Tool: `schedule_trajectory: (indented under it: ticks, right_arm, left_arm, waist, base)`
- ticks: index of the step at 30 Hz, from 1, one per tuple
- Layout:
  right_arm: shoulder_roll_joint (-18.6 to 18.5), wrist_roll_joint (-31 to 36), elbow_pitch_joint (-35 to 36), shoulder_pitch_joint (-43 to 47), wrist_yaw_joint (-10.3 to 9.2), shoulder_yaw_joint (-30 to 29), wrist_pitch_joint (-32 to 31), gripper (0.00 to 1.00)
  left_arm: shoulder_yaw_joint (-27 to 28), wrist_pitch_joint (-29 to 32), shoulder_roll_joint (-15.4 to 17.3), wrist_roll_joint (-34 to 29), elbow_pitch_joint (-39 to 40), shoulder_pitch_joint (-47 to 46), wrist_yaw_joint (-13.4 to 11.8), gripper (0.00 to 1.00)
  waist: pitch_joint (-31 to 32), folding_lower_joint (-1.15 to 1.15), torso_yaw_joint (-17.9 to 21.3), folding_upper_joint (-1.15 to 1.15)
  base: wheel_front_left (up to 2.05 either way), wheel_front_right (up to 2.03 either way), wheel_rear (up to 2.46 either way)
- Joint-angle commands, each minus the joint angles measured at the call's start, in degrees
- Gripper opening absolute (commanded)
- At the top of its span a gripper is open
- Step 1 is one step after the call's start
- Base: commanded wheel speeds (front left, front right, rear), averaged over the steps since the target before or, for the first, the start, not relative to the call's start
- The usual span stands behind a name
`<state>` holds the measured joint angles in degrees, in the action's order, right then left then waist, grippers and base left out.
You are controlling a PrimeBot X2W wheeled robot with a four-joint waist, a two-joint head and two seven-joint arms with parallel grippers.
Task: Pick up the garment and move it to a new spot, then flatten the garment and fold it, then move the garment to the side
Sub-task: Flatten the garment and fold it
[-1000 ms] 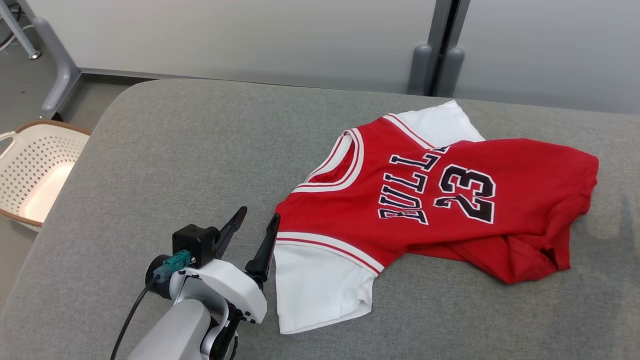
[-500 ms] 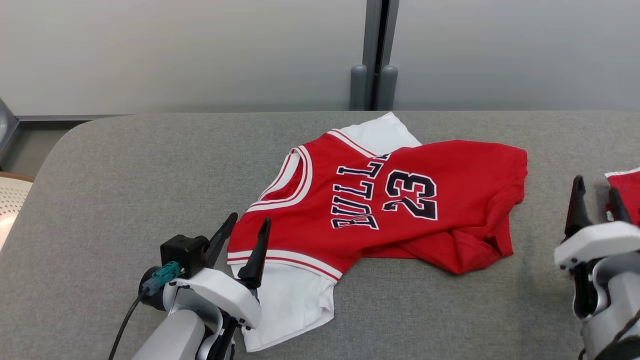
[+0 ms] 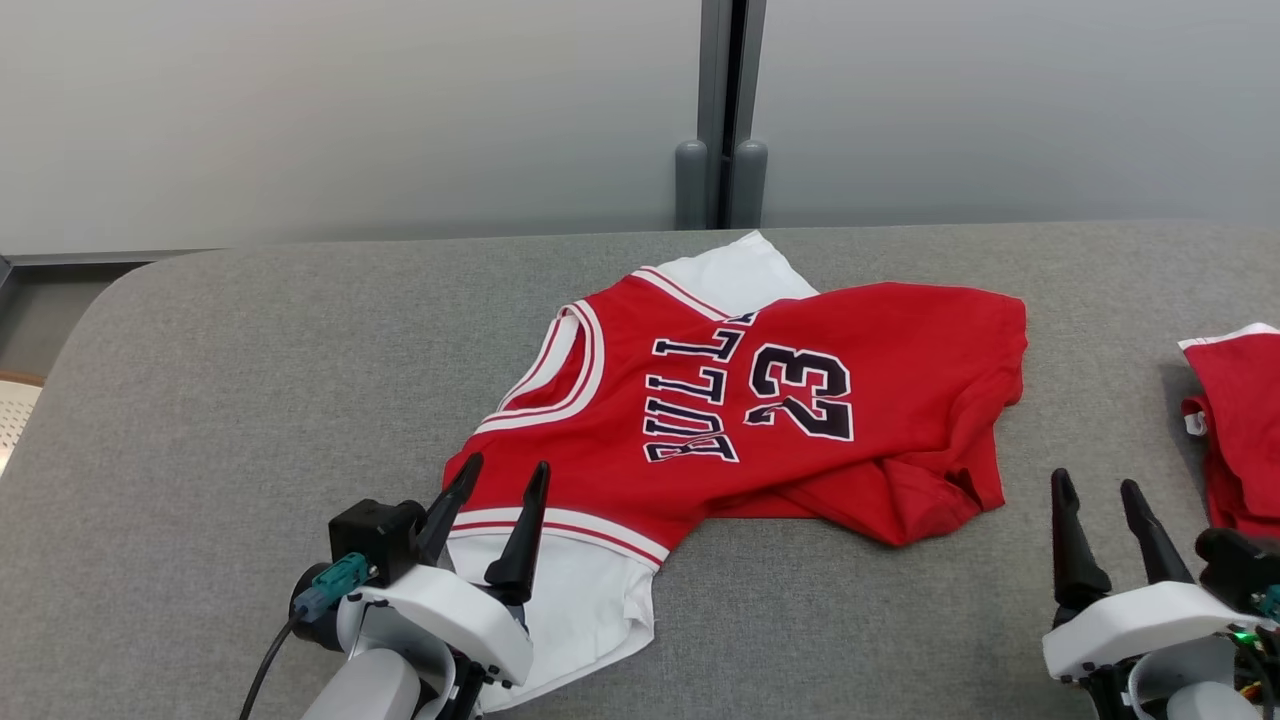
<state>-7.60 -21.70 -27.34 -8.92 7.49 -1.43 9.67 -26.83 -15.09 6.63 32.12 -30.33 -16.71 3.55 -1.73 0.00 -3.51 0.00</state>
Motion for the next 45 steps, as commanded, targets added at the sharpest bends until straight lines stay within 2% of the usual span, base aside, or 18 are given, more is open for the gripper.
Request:
schedule_trajectory:
  ticks: [1, 6, 12, 17, 27, 39, 40, 41, 43, 45]
  right_arm:
    - [-0.2, 0.1, 2.1, 0.9, 0.01, 1.5, -1.2, 1.0]
    - [-1.1, 1.3, 5.8, 2.0, 0.01, 6.5, -5.8, 1.0]
    - [-1.2, 0.7, 6.3, 1.1, 0.01, 8.9, -10.5, 1.0]
    - [-0.4, -0.6, 4.6, 0.4, 0.01, 7.5, -12.6, 1.0]
    - [1.3, -1.3, 2.1, -0.6, 0.01, 3.1, -12.5, 1.0]
    - [2.1, -1.3, 0.5, -2.1, 0.01, 2.0, -11.9, 1.0]
    - [2.2, -1.4, 0.3, -2.2, 0.01, 2.0, -11.9, 0.98]
    - [2.2, -1.5, 0.2, -2.4, 0.01, 1.9, -11.9, 0.48]
    - [2.2, -1.5, 0.0, -2.6, 0.01, 1.9, -11.7, 0.0]
    - [2.2, -1.6, 0.0, -2.6, 0.01, 1.8, -11.5, 0.0]
  left_arm:
    - [0.4, -0.1, 0.2, -0.5, -0.2, 0.2, 0.5, 1.0]
    - [0.4, -0.1, -0.3, -1.1, -1.0, -0.9, 1.1, 1.0]
    - [0.5, -0.1, -0.9, -1.8, -1.7, -1.7, 1.6, 1.0]
    - [1.2, -0.1, -1.4, -2.1, -1.8, -2.2, 1.9, 1.0]
    - [1.8, -0.1, -1.9, -3.2, -2.5, -2.4, 2.4, 1.0]
    - [1.9, -0.1, -2.3, -4.1, -2.9, -3.6, 2.9, 1.0]
    - [1.9, -0.1, -2.4, -4.1, -2.9, -3.8, 2.9, 1.0]
    - [1.9, -0.1, -2.4, -4.2, -3.0, -3.9, 3.0, 1.0]
    - [2.0, -0.1, -2.5, -4.3, -3.3, -3.8, 3.0, 1.0]
    - [2.0, -0.1, -2.5, -4.4, -3.6, -3.8, 3.1, 1.0]
  waist:
    - [-0.2, 0.0, -0.3, 0.0]
    - [-1.1, 0.0, -1.4, 0.0]
    - [-2.5, 0.0, -3.3, 0.0]
    - [-3.4, 0.0, -4.6, 0.0]
    - [-4.2, 0.0, -5.6, 0.0]
    - [-5.9, 0.0, -5.7, 0.0]
    - [-6.0, 0.0, -5.7, 0.0]
    - [-6.0, 0.0, -5.8, 0.0]
    - [-6.1, 0.0, -5.8, 0.0]
    - [-6.1, 0.0, -5.8, 0.0]
  base:
    - [0.0, 0.0, 0.0]
    - [0.0, 0.0, 0.0]
    - [0.0, 0.0, 0.0]
    - [0.0, 0.0, 0.0]
    - [0.0, 0.0, 0.0]
    - [0.0, 0.0, 0.0]
    - [0.0, 0.0, 0.0]
    - [0.0, 0.0, 0.0]
    - [0.0, 0.0, 0.0]
    - [0.0, 0.0, 0.0]
